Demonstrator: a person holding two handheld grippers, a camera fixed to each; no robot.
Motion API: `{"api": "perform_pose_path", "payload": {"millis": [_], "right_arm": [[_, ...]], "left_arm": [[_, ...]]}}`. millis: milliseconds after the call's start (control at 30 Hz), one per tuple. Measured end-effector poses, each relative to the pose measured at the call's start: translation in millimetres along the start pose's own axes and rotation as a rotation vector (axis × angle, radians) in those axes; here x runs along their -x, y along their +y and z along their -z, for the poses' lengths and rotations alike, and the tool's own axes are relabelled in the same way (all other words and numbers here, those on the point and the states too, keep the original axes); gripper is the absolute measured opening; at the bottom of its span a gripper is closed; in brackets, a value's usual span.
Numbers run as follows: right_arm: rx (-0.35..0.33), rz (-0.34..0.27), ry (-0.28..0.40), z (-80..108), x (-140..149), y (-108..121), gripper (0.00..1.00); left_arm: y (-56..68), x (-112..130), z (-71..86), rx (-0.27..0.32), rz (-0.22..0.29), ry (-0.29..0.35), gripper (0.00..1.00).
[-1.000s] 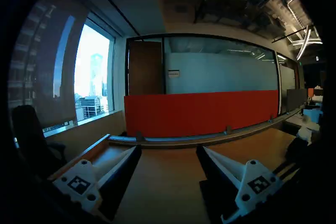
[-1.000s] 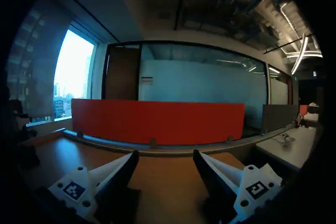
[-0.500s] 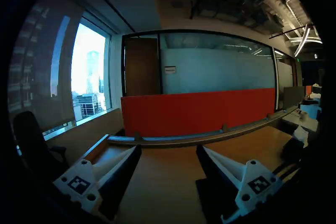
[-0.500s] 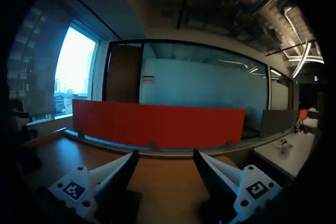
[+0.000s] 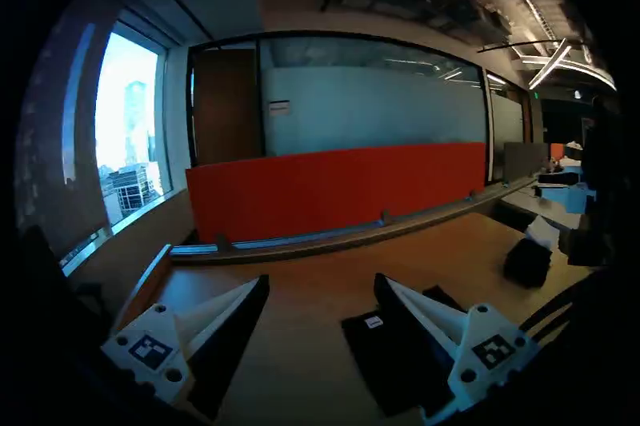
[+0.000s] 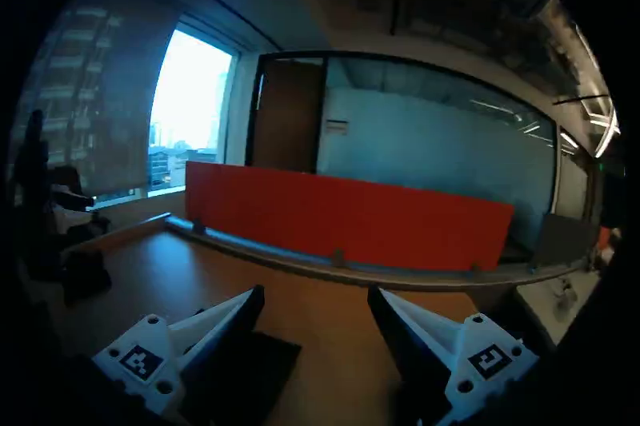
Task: Fold towel
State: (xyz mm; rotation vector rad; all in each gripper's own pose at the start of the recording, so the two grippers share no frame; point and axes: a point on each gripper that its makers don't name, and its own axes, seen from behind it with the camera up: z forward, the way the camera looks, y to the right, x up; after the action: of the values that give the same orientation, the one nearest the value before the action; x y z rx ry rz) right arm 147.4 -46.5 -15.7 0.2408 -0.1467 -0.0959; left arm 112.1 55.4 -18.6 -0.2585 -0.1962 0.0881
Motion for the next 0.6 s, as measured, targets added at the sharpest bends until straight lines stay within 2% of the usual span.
{"api": "perform_pose_path", "payload": {"millis": [167,400,600], "right_arm": [[-0.096,0.032,-0.045,-3.7,4.3,-20.4,1.0],[-0.168,0.078,-0.1,-5.9,21.5,-38.0,1.0],[-0.218,0.098,-0.171,-4.9,51.9,-52.6,1.0]], "left_arm": [[18.0,5.6,-3.0,0.094,-0.014,-0.04,0.97],[30.5,23.4,-5.8,0.139,-0.049,-0.088,0.97],[49.5,49.6,-5.5,0.201,-0.061,-0.12,0.97]]}}
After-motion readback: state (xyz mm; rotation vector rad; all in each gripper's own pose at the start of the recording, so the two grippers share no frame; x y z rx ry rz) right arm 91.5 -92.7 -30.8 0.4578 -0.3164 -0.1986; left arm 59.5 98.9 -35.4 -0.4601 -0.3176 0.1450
